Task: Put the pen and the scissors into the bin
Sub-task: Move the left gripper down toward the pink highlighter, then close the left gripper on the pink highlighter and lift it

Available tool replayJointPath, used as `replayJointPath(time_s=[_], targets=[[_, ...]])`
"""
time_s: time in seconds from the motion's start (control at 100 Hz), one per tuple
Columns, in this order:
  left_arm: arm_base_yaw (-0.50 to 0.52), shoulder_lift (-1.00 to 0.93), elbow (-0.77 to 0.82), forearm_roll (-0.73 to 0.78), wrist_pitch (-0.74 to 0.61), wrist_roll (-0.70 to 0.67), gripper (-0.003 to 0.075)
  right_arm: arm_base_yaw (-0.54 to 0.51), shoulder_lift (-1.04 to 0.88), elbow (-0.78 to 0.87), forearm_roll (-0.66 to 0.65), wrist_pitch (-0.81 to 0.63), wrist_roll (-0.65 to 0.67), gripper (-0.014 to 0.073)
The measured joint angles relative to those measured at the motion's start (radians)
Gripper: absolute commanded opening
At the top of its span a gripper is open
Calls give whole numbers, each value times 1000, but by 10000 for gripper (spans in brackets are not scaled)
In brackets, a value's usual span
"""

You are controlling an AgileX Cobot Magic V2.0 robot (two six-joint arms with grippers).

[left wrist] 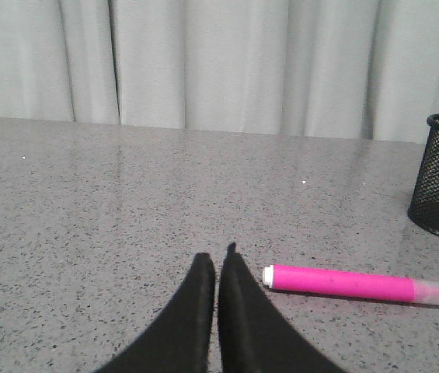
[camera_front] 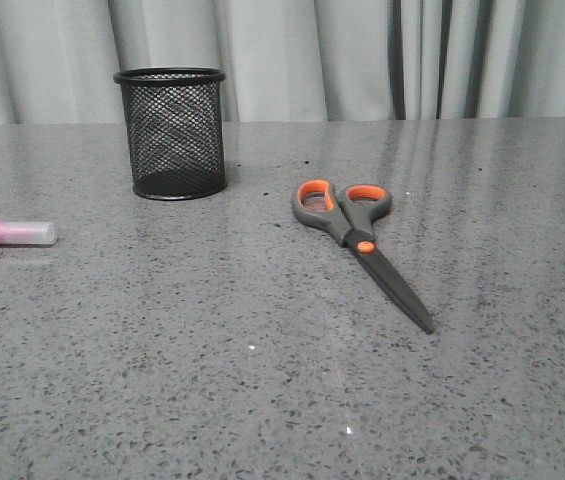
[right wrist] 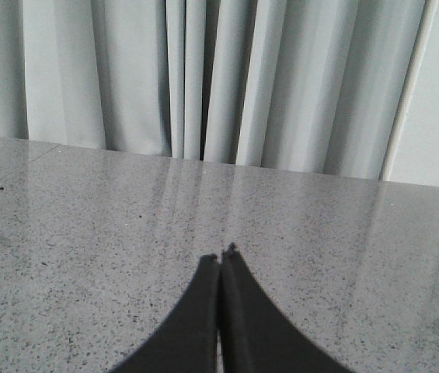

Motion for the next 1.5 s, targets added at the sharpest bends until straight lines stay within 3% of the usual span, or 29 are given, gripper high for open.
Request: replayJointPath(time_s=[0.15, 0.32, 0.52, 0.61, 0.69, 0.9, 1.11, 1.4, 1.5], targets=[[0, 0, 0, -50, 0, 0, -19, 0, 0, 0, 12, -2, 0, -69], [0, 0, 0, -220, 0, 0, -19, 0, 0, 0, 117, -6, 0, -69], [0, 0, 0, -488, -5, 0, -19, 0, 0, 0, 387, -35, 0, -69], [0, 0, 0, -555, -8, 0, -19, 0, 0, 0, 525, -48, 0, -68], [0, 0, 0, -579, -8, 0, -20, 0, 0, 0, 572, -39, 2, -65], [0, 19, -87, -488, 107, 0, -20, 0, 35, -98, 561, 86, -28, -48], [0, 243, -338, -274, 343, 62, -19, 0, 294, -315, 453, 308, -56, -48], [0, 538, -568, -242, 523, 156, -15, 0, 681, -570, 391, 557, -61, -46], [0, 590, -585, -242, 529, 161, 62, 0, 752, -618, 388, 603, -81, -18]])
